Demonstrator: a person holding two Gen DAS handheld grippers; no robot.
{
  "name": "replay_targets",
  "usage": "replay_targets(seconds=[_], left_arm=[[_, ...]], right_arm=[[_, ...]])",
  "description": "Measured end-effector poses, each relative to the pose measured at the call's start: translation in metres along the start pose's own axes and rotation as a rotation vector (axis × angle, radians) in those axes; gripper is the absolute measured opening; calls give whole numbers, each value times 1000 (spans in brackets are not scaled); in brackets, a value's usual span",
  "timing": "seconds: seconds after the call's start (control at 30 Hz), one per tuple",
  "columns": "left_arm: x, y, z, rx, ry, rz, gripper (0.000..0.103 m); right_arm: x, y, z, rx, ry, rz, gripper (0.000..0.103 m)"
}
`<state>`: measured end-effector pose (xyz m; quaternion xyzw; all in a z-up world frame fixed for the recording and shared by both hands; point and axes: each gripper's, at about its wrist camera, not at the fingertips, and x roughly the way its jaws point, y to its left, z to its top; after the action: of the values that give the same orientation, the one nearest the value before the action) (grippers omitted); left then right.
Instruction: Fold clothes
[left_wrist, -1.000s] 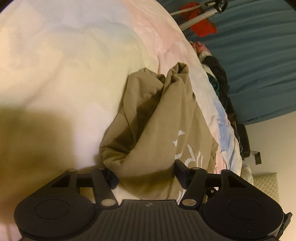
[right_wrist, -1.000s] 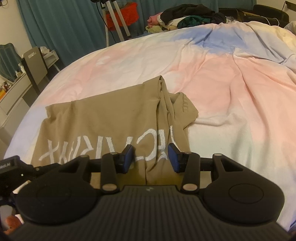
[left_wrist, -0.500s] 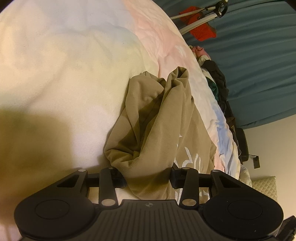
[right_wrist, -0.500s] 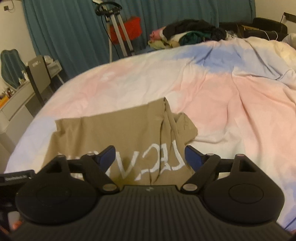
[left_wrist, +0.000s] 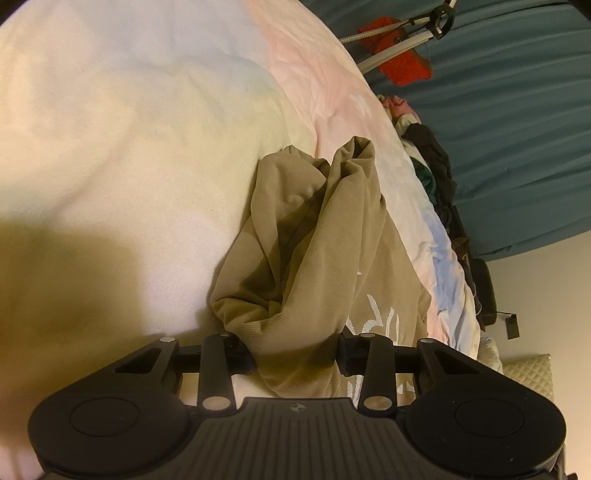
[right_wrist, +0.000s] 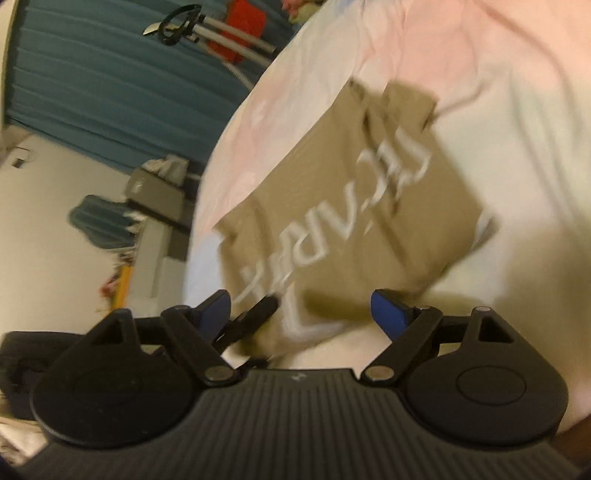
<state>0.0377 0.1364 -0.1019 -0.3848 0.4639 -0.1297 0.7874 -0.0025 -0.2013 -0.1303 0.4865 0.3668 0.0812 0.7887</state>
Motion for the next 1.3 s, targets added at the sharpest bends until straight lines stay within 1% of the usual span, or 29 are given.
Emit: replay_targets(seconds=[0.1,0.17,0.27,0.33,0.4,0.43,0.5,0.53,0.6,0.67,0.7,0.73,0.8,0.83,0.9,0.97,1.1,1.2,1.3], left_arm=[[-1,0,0,-6,-12,-7,40],[-1,0,0,-10,-23,-15,39],[-2,-1,0,-16,-40,-26,33],[-3,-1,0,-20,-51,-33,27],[-3,-1,0,-26,-61,-45,25],[-3,-2,0,-30,-66,-52,25],[-4,-2,0,-36,-76,-65,24],[-5,-2,0,-38,-79,-70,24],[-7,-3,-1,-37,-86,-80,23],[-8,-4,-2,-32,-92,-86,23],[-9,-5,-2,-29,-94,-89,23],[-10,-6,-3,-27,-96,-92,23],[-11,-7,-3,-25,-93,-96,23],[-11,-8,-2,-24,-92,-98,23],[-12,-12,-2,-7,-94,-94,23],[-16,-18,-3,26,-105,-89,22],[-30,-34,-3,67,-106,-90,22],[-40,-47,-3,38,-83,-105,22],[-44,-65,-3,-8,-49,-105,22]], right_arm=[[10,1,-8,16,39,29,86],[18,-8,-9,83,39,38,86],[29,-23,-8,194,34,50,85],[27,-30,-5,232,-30,42,85],[24,-39,-2,280,-92,37,84],[22,-45,0,307,-120,31,82],[20,-54,3,348,-163,7,71],[21,-56,3,348,-185,-10,69],[20,-55,6,319,-208,-46,60],[21,-56,7,314,-232,-67,55],[20,-58,8,321,-241,-73,50],[19,-61,9,331,-250,-78,49],[19,-65,12,352,-257,-74,41],[19,-65,12,350,-260,-77,39],[16,-63,13,336,-269,-81,30],[12,-58,14,316,-284,-79,26],[-8,-38,16,251,-318,-77,22],[-25,-24,23,216,-335,-79,21],[-45,-22,48,226,-358,-84,21]])
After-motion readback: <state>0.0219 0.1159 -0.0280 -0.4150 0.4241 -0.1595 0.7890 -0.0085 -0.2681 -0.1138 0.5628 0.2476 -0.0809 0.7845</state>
